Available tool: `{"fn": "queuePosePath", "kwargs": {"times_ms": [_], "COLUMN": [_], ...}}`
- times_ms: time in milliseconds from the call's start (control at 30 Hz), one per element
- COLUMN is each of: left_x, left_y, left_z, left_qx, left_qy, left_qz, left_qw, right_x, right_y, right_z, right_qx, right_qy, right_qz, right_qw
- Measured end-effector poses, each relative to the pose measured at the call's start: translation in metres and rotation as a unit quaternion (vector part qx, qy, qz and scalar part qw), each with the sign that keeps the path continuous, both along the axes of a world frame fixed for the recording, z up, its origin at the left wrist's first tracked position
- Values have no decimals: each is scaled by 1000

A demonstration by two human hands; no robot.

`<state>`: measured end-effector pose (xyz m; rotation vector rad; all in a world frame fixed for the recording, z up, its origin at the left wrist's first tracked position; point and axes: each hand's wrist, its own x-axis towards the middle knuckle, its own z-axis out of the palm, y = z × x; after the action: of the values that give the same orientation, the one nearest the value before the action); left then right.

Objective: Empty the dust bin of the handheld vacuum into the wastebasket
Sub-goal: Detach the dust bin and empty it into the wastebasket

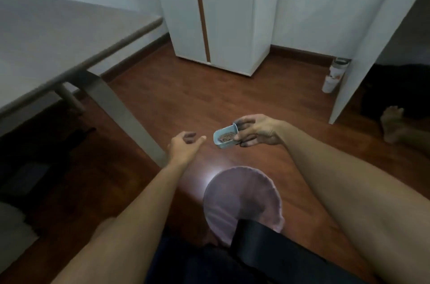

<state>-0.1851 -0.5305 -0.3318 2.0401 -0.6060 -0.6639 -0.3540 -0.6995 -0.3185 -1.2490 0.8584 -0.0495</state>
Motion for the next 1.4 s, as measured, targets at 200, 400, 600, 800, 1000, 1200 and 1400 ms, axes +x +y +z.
{"fn": "queuePosePath", "kwargs": {"times_ms": [200,400,600,800,1000,1200,1400], "left_x": [-28,-42,-50,-51,-52,-53,-49], "left_y": [3,21,37,39,39,38,33], "left_z": [-110,-172,-194,-199,-201,-201,-195], "left_qx": [146,236,245,222,225,225,241], "left_qy": [64,23,-5,-20,-26,-23,-10], "left_qz": [-71,-116,-134,-124,-115,-112,-115], "left_qw": [985,965,960,967,967,968,964], "right_x": [-34,-36,-15,-3,-4,-7,-1], "right_y": [0,15,39,61,73,66,58], "right_z": [-105,-162,-192,-204,-222,-220,-205], "right_qx": [42,9,-181,-258,-285,-285,-250], "right_qy": [92,187,322,403,433,443,431], "right_qz": [28,101,288,320,279,281,264], "right_qw": [995,977,884,818,808,802,826]}}
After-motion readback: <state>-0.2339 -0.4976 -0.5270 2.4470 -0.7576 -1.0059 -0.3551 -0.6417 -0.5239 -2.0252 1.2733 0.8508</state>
